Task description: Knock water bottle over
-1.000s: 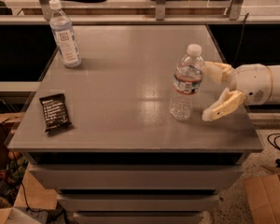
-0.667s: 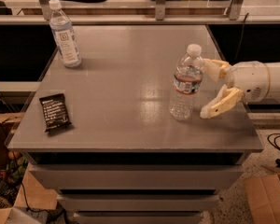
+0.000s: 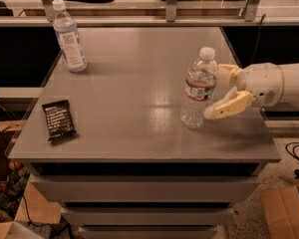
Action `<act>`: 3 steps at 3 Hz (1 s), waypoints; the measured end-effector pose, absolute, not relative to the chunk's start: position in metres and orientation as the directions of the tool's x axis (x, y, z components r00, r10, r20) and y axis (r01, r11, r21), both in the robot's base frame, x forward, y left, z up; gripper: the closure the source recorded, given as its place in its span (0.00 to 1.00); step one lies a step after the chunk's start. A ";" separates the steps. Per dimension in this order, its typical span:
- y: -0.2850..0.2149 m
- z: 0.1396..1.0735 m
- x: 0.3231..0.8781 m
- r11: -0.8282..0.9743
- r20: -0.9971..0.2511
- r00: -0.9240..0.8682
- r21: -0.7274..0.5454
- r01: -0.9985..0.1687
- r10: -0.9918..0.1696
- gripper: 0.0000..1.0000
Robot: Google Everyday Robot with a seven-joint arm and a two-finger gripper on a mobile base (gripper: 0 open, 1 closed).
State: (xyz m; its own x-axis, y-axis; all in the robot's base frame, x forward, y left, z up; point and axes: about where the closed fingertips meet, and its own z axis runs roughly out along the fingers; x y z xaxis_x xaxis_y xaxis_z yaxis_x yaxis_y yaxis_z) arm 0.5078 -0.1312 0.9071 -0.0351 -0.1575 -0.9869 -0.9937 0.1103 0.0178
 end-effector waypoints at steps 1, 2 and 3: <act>-0.128 0.907 0.508 0.103 -0.985 -0.047 0.030 -0.994 -0.166 0.39; -0.127 0.909 0.508 0.101 -0.983 -0.055 0.037 -0.994 -0.177 0.62; -0.129 0.912 0.508 0.110 -0.982 -0.059 0.040 -0.993 -0.181 0.86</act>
Offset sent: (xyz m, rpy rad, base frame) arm -0.0008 -0.0010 0.0033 -0.0329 0.0338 0.0033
